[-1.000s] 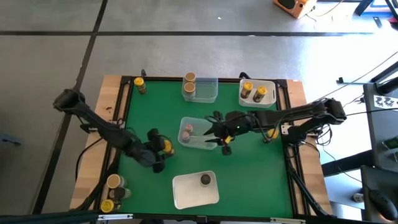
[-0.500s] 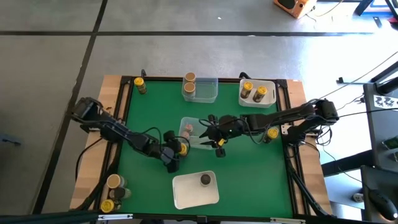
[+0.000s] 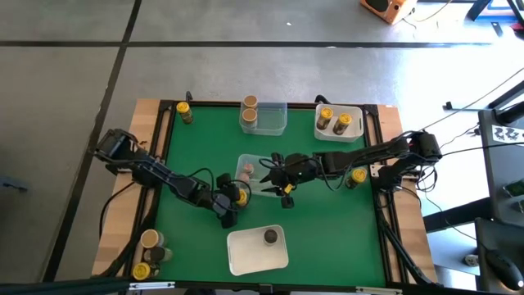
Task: Sort spices by type
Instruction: Put the yellow seasoning bottle into the top white bin
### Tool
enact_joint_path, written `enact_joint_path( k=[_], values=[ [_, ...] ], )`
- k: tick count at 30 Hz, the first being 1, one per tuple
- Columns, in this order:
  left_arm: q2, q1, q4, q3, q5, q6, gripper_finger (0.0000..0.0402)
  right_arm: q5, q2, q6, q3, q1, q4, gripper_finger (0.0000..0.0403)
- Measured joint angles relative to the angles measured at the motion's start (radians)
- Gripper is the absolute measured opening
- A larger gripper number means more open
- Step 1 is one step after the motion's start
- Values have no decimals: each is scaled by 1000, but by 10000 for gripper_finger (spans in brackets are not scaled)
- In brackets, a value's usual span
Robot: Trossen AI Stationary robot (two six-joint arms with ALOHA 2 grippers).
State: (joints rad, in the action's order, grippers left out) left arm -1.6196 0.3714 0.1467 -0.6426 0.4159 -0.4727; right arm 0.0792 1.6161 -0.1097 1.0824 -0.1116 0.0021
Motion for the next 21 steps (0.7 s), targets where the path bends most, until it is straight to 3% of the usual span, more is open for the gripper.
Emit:
enact_joint_path(
  k=[12, 16, 21],
  values=[
    [161, 38, -96, 0, -4, -1, 310, 0, 0, 47, 0, 0, 8, 139],
    [222, 54, -153, 0, 8, -6, 310, -1, -1, 60, 0, 0, 65, 175],
    [267, 86, -227, 0, 38, -25, 310, -2, 12, 61, 2, 0, 119, 254]
  ],
)
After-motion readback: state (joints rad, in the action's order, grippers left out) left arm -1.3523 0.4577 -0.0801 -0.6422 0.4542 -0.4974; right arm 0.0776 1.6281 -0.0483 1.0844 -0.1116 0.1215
